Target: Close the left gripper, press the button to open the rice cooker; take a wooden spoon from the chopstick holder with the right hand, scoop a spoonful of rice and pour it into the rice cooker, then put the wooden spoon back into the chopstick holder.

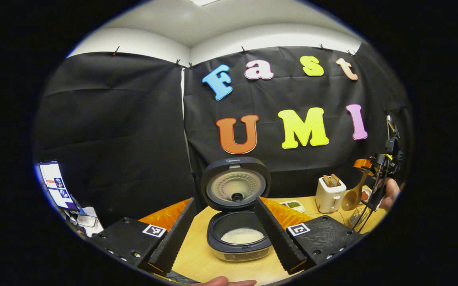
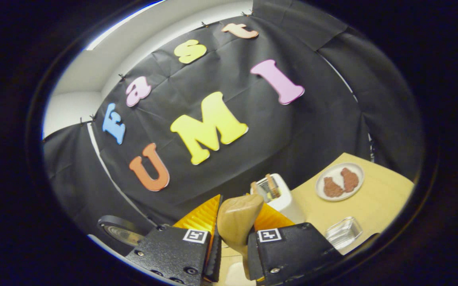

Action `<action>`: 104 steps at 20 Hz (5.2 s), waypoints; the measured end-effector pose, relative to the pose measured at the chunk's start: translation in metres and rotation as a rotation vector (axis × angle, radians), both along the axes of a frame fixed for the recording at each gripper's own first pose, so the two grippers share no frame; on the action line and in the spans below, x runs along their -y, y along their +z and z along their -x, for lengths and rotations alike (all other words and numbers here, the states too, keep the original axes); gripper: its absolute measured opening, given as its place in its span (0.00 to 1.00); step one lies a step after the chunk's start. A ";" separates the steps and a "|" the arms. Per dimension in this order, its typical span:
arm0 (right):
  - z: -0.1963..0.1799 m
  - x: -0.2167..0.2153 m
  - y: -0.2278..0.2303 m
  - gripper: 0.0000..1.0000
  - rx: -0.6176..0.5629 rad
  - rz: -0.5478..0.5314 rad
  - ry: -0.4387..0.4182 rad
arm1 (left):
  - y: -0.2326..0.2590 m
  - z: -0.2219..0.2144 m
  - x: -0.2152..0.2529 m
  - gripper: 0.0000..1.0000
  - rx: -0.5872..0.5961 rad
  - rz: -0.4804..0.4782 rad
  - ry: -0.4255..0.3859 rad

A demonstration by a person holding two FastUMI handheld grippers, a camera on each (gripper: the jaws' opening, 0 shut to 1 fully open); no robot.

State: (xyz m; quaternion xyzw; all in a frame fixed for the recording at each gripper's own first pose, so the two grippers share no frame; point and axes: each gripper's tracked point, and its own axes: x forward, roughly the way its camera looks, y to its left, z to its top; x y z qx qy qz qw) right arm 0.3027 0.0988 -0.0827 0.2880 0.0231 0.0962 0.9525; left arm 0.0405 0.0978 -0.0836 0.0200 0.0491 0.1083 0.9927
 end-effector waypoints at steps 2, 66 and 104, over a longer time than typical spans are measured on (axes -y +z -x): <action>-0.010 0.043 -0.011 0.32 -0.003 0.013 -0.055 | 0.003 -0.004 0.011 0.95 -0.002 -0.004 -0.016; 0.256 0.069 0.040 1.00 -0.013 0.612 -0.139 | 0.061 -0.034 0.030 0.90 0.028 -0.022 -0.118; 0.277 0.030 -0.017 1.00 -0.223 0.697 0.077 | -0.184 -0.098 0.007 1.00 -0.846 0.285 -0.065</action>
